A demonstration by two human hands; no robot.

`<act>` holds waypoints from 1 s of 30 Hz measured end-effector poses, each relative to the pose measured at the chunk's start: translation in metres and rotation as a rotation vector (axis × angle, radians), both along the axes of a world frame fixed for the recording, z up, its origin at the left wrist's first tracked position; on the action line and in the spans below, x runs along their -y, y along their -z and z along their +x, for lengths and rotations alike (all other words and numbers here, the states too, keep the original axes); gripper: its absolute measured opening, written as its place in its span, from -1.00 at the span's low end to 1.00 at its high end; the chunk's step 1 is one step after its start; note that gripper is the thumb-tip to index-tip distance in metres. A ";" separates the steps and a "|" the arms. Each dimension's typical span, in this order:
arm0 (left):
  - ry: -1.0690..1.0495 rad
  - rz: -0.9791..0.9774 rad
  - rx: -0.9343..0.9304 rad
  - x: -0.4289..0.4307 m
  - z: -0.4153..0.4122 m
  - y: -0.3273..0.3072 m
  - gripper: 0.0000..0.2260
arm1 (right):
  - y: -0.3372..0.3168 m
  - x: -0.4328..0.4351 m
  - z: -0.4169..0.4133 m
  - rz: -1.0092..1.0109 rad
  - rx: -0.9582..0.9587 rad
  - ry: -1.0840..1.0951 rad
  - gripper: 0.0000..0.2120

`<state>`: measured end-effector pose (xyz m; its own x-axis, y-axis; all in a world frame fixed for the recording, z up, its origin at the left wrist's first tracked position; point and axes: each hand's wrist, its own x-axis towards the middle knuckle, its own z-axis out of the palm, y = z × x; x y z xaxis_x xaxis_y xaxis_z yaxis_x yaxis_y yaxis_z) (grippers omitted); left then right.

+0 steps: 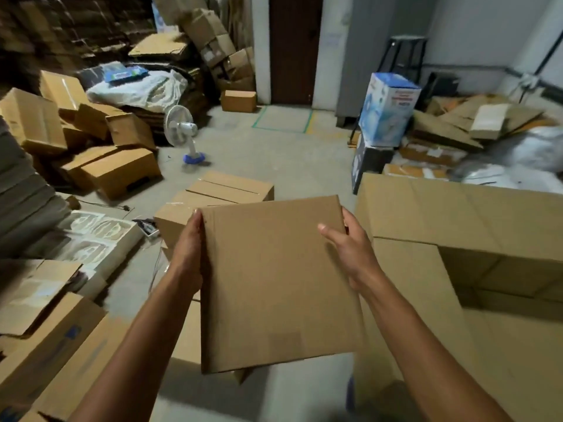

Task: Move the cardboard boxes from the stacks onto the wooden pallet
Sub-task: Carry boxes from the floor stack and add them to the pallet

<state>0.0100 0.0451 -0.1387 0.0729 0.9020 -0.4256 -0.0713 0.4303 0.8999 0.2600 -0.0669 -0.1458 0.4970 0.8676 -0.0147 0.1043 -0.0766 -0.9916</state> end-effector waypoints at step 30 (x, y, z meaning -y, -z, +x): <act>0.764 0.446 0.269 0.217 0.104 -0.110 -0.61 | -0.090 0.332 0.025 0.040 -0.398 0.482 -0.11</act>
